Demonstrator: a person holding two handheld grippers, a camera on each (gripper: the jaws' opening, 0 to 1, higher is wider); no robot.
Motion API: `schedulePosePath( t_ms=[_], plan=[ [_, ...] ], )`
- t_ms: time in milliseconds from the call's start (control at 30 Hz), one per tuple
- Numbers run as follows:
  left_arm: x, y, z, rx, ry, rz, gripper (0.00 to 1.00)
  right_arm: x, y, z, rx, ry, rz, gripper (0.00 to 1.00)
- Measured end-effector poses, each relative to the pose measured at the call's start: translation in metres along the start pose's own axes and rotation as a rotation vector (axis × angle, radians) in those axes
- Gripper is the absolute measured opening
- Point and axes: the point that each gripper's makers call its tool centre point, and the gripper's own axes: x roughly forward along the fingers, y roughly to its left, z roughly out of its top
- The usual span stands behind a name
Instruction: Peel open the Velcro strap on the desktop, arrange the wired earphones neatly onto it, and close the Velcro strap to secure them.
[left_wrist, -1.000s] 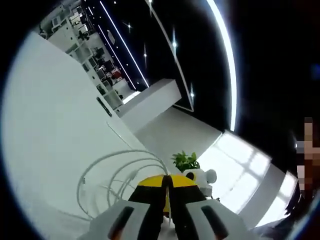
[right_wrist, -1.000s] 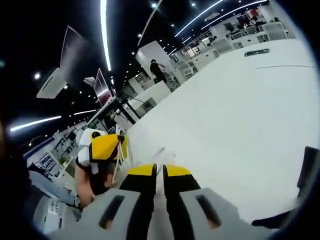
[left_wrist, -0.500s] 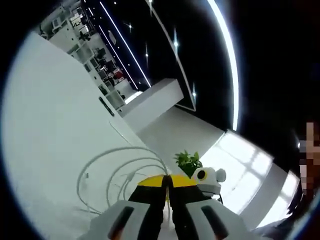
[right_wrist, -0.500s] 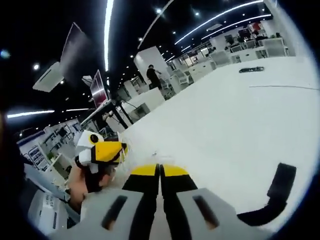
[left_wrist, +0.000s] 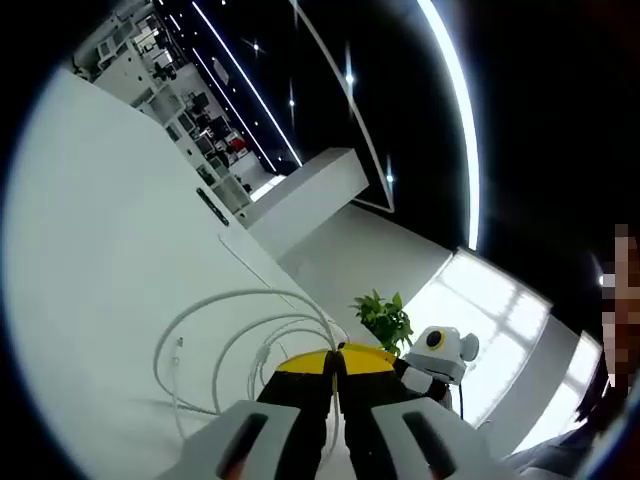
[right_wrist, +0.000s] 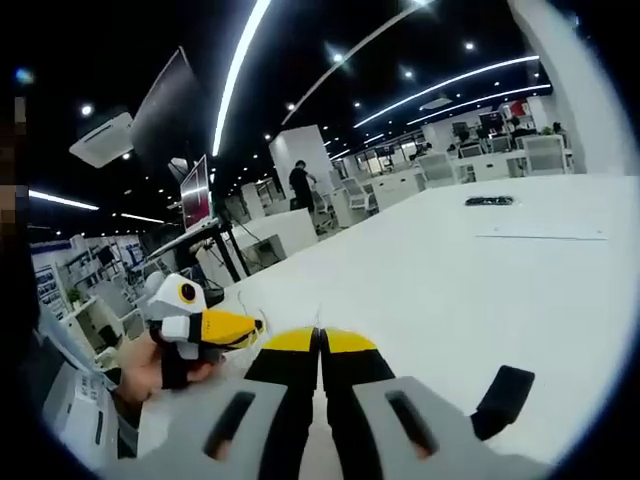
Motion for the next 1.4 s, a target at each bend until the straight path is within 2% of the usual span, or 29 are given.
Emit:
schedulePosePath(
  t_ms=[100, 167, 367, 767, 1067, 1267, 1400],
  plan=[
    [0.0, 0.0, 0.0, -0.003, 0.002, -0.003, 0.06, -0.003, -0.004, 0.007, 0.0, -0.027, -0.009, 0.03],
    [0.002, -0.001, -0.002, -0.01, 0.012, -0.01, 0.06, -0.002, 0.001, 0.006, 0.01, -0.03, 0.011, 0.03],
    [0.003, -0.001, -0.01, -0.013, 0.035, -0.007, 0.06, 0.01, 0.023, -0.013, 0.026, 0.029, 0.1, 0.03],
    [0.003, 0.001, -0.012, -0.029, 0.029, -0.004, 0.06, 0.011, 0.044, -0.023, -0.062, 0.052, 0.181, 0.03],
    [0.003, -0.002, -0.016, -0.052, 0.033, -0.025, 0.06, 0.012, 0.053, -0.033, -0.122, 0.078, 0.214, 0.03],
    [0.003, -0.005, -0.017, -0.082, 0.031, -0.049, 0.06, 0.012, 0.047, -0.033, -0.108, 0.074, 0.201, 0.03],
    [0.004, -0.006, -0.017, -0.086, 0.03, -0.054, 0.06, 0.013, 0.052, -0.036, -0.126, 0.084, 0.212, 0.03]
  ],
)
